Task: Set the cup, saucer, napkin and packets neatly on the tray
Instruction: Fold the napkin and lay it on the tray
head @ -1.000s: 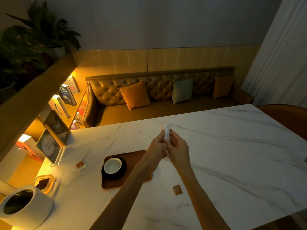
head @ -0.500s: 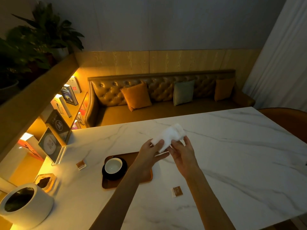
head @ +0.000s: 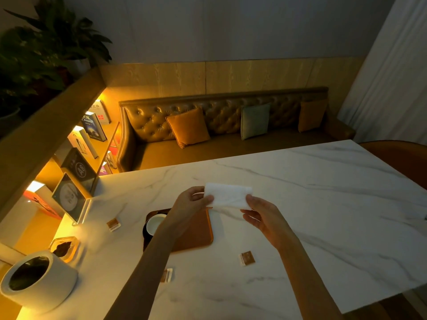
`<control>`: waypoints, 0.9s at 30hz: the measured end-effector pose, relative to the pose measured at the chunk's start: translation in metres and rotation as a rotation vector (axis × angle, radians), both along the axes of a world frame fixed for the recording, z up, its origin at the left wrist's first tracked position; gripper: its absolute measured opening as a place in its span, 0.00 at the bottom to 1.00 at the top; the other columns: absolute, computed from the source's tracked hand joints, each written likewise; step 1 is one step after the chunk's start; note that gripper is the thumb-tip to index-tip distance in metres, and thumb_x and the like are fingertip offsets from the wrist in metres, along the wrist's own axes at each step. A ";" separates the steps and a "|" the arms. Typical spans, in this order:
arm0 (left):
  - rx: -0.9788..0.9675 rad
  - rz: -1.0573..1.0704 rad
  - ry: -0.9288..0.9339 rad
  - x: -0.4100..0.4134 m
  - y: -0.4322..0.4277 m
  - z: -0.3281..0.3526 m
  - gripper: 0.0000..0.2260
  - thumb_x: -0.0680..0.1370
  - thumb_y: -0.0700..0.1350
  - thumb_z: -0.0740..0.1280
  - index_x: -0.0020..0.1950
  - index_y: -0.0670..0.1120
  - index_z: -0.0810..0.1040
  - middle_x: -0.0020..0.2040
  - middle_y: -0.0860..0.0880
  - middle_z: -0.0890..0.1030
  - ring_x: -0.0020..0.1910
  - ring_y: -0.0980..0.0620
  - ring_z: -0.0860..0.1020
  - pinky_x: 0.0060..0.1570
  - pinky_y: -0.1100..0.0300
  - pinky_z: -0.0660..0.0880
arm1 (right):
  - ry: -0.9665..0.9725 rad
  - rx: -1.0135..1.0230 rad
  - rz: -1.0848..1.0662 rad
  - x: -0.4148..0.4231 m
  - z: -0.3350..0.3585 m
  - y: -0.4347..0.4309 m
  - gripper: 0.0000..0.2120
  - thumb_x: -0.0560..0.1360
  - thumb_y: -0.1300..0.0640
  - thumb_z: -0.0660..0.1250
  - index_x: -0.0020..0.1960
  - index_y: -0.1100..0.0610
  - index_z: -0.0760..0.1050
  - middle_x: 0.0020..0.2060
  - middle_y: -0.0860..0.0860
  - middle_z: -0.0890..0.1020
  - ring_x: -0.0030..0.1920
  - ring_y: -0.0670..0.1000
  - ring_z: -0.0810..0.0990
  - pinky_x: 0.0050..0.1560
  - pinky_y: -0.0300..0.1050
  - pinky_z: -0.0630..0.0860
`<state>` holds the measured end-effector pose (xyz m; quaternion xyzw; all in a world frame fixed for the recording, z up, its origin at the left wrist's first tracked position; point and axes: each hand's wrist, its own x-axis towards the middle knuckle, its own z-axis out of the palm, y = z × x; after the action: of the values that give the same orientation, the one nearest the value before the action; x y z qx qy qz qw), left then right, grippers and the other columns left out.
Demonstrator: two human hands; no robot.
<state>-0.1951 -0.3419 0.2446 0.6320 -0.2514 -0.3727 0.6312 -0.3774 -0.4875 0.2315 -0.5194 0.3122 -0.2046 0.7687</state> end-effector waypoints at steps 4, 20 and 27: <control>0.019 0.028 0.065 0.004 0.011 -0.012 0.15 0.76 0.40 0.71 0.62 0.41 0.77 0.55 0.43 0.85 0.48 0.52 0.85 0.43 0.67 0.80 | 0.000 0.070 -0.036 0.008 -0.016 0.003 0.20 0.71 0.49 0.72 0.58 0.60 0.79 0.52 0.55 0.85 0.52 0.52 0.85 0.48 0.40 0.82; 0.209 0.243 0.391 0.040 0.059 -0.121 0.19 0.77 0.32 0.67 0.67 0.36 0.73 0.61 0.38 0.79 0.59 0.43 0.80 0.56 0.57 0.79 | 0.275 0.247 0.105 0.069 -0.116 0.023 0.17 0.72 0.56 0.73 0.58 0.61 0.79 0.46 0.57 0.83 0.43 0.51 0.81 0.44 0.42 0.81; 0.351 0.428 0.516 0.057 0.039 -0.191 0.16 0.77 0.32 0.68 0.64 0.34 0.75 0.61 0.36 0.78 0.59 0.39 0.79 0.58 0.51 0.78 | 0.436 0.254 0.120 0.109 -0.172 0.015 0.13 0.75 0.63 0.69 0.59 0.63 0.77 0.50 0.62 0.82 0.47 0.56 0.81 0.50 0.47 0.81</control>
<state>-0.1380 -0.3030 0.0539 0.6540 0.1215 -0.4169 0.6194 -0.2680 -0.4724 0.0597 -0.4679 0.4625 -0.0010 0.7531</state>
